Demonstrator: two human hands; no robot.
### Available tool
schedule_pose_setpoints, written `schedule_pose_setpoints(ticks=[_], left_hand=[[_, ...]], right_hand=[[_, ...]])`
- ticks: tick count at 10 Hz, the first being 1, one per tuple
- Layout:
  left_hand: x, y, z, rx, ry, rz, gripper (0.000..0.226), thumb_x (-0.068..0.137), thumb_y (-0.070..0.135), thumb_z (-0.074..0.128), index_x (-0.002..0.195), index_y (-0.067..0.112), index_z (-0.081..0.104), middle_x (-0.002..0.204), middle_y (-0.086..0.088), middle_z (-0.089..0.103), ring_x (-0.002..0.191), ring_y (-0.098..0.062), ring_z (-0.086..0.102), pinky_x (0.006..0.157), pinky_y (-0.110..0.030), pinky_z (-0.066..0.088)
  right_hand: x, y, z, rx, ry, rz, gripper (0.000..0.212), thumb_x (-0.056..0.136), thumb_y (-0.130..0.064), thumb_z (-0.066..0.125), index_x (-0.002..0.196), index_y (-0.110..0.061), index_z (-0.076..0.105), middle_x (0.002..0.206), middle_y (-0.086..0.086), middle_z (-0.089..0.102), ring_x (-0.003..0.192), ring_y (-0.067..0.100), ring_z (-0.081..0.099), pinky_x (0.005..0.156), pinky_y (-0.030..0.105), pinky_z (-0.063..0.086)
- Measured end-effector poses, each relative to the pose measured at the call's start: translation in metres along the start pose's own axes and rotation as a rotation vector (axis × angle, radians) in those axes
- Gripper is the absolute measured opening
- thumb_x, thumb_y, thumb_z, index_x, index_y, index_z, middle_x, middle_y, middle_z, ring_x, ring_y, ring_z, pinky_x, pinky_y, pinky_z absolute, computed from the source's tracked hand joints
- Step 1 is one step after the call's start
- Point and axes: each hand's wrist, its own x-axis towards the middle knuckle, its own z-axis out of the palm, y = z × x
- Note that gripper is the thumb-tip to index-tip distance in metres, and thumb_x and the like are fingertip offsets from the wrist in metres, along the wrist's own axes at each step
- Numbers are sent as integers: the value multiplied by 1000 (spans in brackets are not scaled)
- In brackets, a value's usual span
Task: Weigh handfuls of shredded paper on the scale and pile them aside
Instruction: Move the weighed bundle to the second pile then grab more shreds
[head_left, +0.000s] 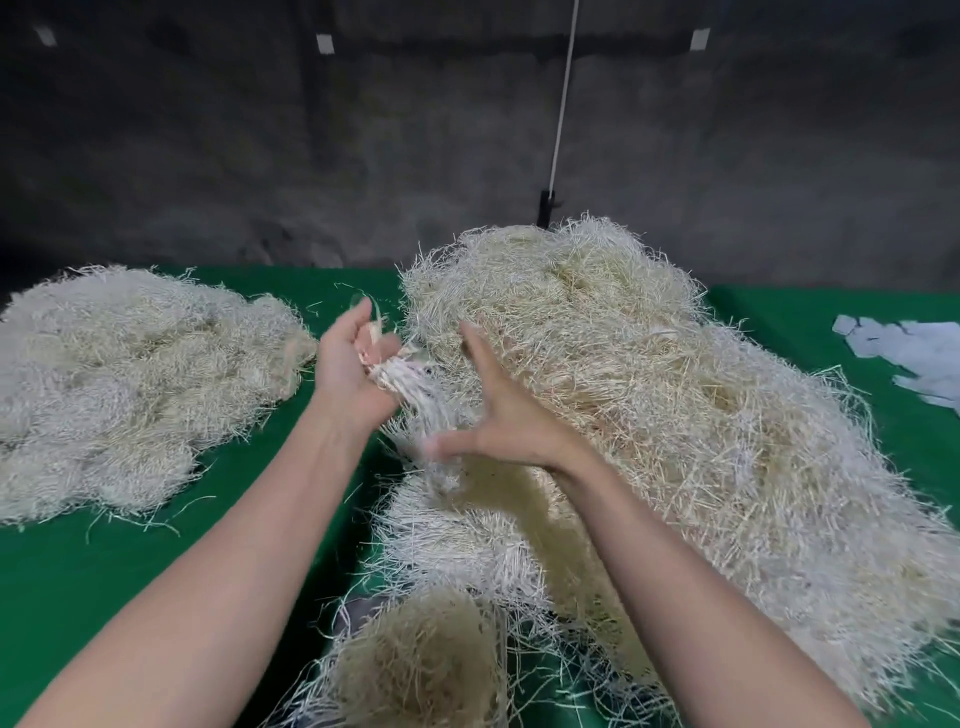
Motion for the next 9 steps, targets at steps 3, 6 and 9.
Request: schedule_pose_setpoints(ticks=[3, 6, 9], left_hand=[[-24, 46, -29, 1358, -110, 383, 43, 80, 59, 53, 73, 17, 55, 45, 11, 39, 36, -5, 34, 51, -18, 39], [-46, 4, -80, 1301, 45, 75, 23, 98, 28, 44, 93, 15, 63, 90, -13, 61, 72, -23, 61, 66, -29, 54], [-99, -12, -123, 1805, -251, 79, 24, 94, 9, 46, 74, 15, 57, 80, -4, 59, 70, -18, 58, 63, -32, 52]], right_hand=[[12, 16, 59, 183, 269, 285, 30, 93, -2, 49, 67, -18, 49, 73, -5, 50, 58, 5, 46, 40, 4, 30], [-10, -57, 58, 1153, 3, 200, 30, 84, 7, 49, 104, -11, 63, 71, 0, 63, 54, 7, 46, 48, 18, 38], [-95, 36, 134, -535, -478, 149, 124, 60, -65, 73, 135, -55, -24, 145, -13, -38, 135, 23, -32, 108, 62, -11]])
